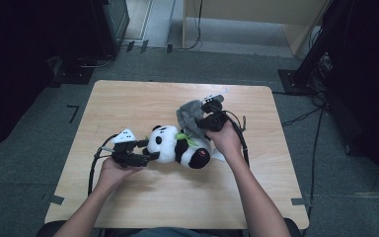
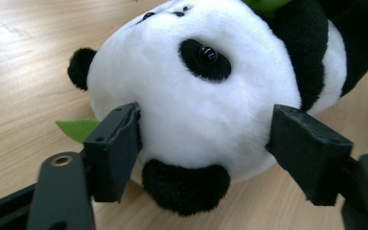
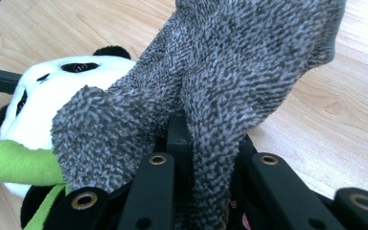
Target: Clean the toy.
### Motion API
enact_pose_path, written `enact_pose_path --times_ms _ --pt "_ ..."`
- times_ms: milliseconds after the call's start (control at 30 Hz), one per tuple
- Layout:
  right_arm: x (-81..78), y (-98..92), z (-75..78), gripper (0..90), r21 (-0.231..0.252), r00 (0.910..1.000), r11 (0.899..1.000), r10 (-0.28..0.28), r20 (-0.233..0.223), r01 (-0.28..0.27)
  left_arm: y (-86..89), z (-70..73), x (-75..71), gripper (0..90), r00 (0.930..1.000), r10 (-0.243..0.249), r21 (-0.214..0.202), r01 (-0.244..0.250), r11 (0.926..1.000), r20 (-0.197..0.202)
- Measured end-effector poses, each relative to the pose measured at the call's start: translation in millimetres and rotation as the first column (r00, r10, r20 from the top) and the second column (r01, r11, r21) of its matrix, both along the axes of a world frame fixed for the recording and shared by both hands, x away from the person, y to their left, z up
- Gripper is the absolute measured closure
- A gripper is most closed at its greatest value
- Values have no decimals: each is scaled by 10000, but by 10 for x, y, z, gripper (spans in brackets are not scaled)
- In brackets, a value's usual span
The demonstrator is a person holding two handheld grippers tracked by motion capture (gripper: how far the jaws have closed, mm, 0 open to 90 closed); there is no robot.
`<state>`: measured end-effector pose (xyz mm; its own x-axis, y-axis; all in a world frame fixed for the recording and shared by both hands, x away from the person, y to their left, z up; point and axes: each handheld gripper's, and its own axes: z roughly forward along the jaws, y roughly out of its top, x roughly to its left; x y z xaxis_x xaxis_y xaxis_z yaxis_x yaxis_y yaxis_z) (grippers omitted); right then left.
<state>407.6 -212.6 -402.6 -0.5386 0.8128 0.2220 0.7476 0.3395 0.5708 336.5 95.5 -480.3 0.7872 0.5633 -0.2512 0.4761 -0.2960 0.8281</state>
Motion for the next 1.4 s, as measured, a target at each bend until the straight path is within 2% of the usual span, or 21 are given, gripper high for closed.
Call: enact_pose_path --times_ms 67,100,133,200,267,333,367,467,500,533,567,600,633,733,867,1000,1033,1100,1133,1233,1400 --pt "11 -3 -12 790 7 10000 10000 -49 19 49 -17 -18 2 171 9999 -81 14 81 10000 130" --pt "16 -1 -17 791 42 10000 10000 -61 4 61 -64 -57 -4 147 9988 -162 286 149 9995 462" --pt "19 3 -20 792 64 10000 10000 -54 12 54 -97 -81 -9 121 9980 -142 524 110 9986 621" --pt "21 8 -24 793 68 10000 10000 -16 1 16 -131 -106 -6 94 9974 -15 632 -30 9980 715" --pt "25 30 -31 795 34 10000 10000 17 37 -17 -171 -175 70 16 9989 471 269 -470 9985 -44" --pt "29 37 -37 797 -10 10000 10000 2 78 -2 -166 -220 103 16 9983 497 -74 -500 9987 -302" --pt "28 40 -39 797 -13 10000 10000 0 66 0 -161 -225 100 26 9986 465 -75 -467 9989 -233" --pt "26 27 -31 795 19 10000 10000 43 65 -43 -154 -201 63 196 9984 568 168 -568 9982 -33" --pt "26 27 -31 795 19 10000 10000 43 65 -43 -153 -185 48 196 9980 625 267 -624 9977 5" --pt "20 -2 6 791 137 9999 9999 34 99 -35 -153 -177 38 276 9979 649 313 -650 9974 41" --pt "20 -2 6 791 137 9999 9999 34 99 -35 -153 -174 34 276 9978 669 345 -670 9972 40" --pt "0 -46 75 792 407 9995 9992 -50 297 38 -147 -172 30 312 9979 654 402 -655 9970 44" --pt "-19 -76 120 792 420 9984 9991 -128 544 105 -147 -172 30 318 9979 654 402 -655 9970 44" --pt "-67 -193 238 793 778 9959 9967 -310 846 244 -144 -167 25 325 9979 646 468 -648 9968 56" --pt "-120 -382 301 792 907 9944 9946 -592 880 512 -151 -161 18 324 9977 667 578 -670 9961 71" --pt "-166 -484 248 791 979 9946 9936 -650 809 570 -158 -153 9 325 9978 652 734 -657 9951 99" --pt "-191 -549 150 788 1096 9950 9919 -719 691 641 -157 -154 10 325 9979 636 744 -641 9952 96" --pt "-200 -571 120 788 1243 9948 9898 -782 652 696 -157 -153 11 327 9979 637 744 -642 9952 93" --pt "-223 -630 53 788 1526 9937 9854 -871 703 756 -158 -153 11 328 9978 653 720 -656 9952 65" --pt "-244 -653 20 787 1502 9930 9858 -876 795 749 -159 -151 13 328 9978 663 695 -662 9954 13" --pt "-290 -753 -70 783 2020 9929 9777 -778 905 582 -157 -144 16 328 9981 617 730 -615 9954 -6"
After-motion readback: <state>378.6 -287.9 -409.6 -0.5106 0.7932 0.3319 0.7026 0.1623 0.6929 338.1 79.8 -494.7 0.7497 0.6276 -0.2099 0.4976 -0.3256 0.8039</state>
